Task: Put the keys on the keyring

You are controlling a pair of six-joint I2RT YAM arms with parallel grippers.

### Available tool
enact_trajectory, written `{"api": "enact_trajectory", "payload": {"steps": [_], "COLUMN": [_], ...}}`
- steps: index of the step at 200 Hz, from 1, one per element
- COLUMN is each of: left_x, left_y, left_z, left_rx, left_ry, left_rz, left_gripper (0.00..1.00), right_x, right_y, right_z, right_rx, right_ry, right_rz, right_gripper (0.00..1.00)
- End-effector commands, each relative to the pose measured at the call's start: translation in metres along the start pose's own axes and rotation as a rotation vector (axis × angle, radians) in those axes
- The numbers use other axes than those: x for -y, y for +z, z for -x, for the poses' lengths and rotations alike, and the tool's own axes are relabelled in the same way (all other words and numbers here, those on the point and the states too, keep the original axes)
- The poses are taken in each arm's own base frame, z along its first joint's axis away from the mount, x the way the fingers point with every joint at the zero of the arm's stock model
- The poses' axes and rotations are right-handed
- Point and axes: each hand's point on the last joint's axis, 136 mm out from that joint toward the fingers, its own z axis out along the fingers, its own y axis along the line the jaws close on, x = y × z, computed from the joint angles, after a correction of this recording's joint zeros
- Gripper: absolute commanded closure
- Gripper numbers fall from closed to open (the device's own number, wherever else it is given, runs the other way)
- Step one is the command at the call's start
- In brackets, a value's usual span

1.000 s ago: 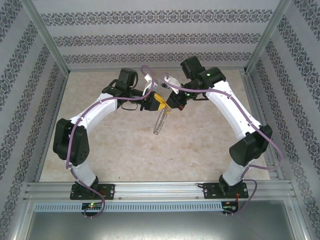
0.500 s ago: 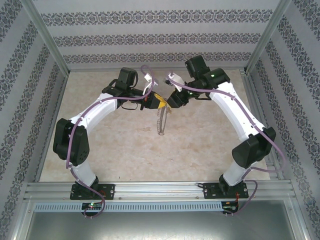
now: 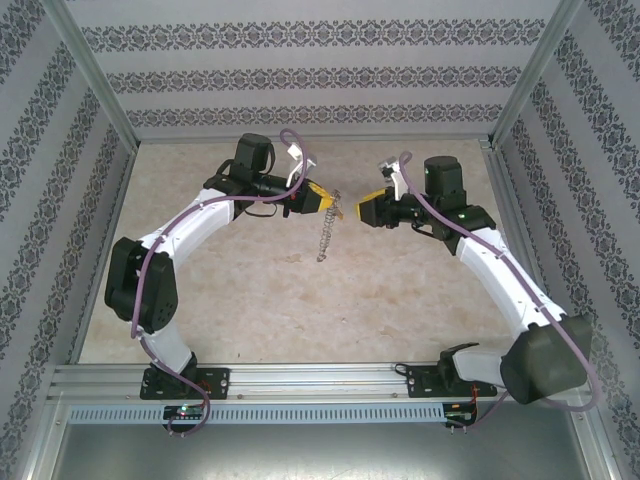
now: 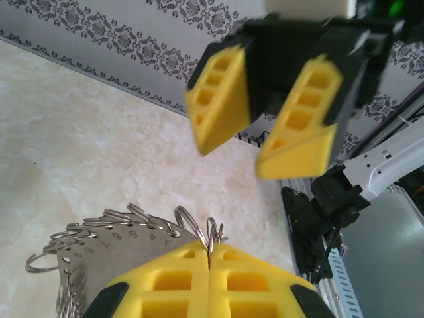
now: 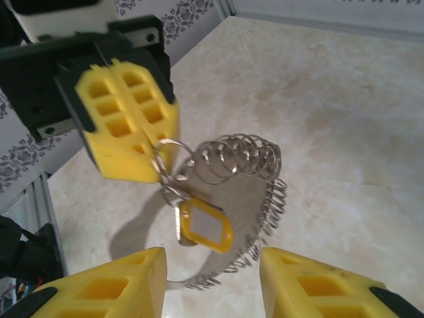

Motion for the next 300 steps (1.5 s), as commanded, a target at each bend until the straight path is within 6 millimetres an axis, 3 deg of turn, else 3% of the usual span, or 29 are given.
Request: {"api": "enact_trajectory", "payload": {"steps": [1, 60, 167, 230, 264, 300], "left_x": [0.023, 0.024, 0.022, 0.022, 0.022, 0.019], "left_y": [-0.006, -0.006, -0.006, -0.007, -0.007, -0.008], "left_z": [0.025, 0.025, 0.028, 0.030, 0.031, 0.034], "left_rx": [0.047, 0.039, 0.043, 0.049, 0.050, 0.076], "left_ry": [0.086, 0.074, 0.076, 0.079, 0.083, 0.097], "left_rz": [-0.036, -0.042, -0.033, -0.025, -0.019, 0.005], "left_gripper": [1.00, 1.00, 1.00, 1.00, 1.00, 1.00], "right_x": [-0.019, -0.026, -0.025, -0.026, -0.025, -0.025], "right_y": [0.002, 0.014, 0.026, 0.034, 0.035, 0.035], "right_z": [0.025, 0.031, 0.008, -0.002, -0.004, -0.012], "right_rx": [0.103, 0.112, 0.034, 0.003, -0.001, -0.018], "right_ry": [-0.024, 0.008, 0.055, 0.075, 0.077, 0.089], "right_rz": [0.157, 0.300, 0.380, 0.407, 0.405, 0.407], "right_gripper": [0.58, 0.61, 0.65, 0.78, 1.00, 1.00]}}
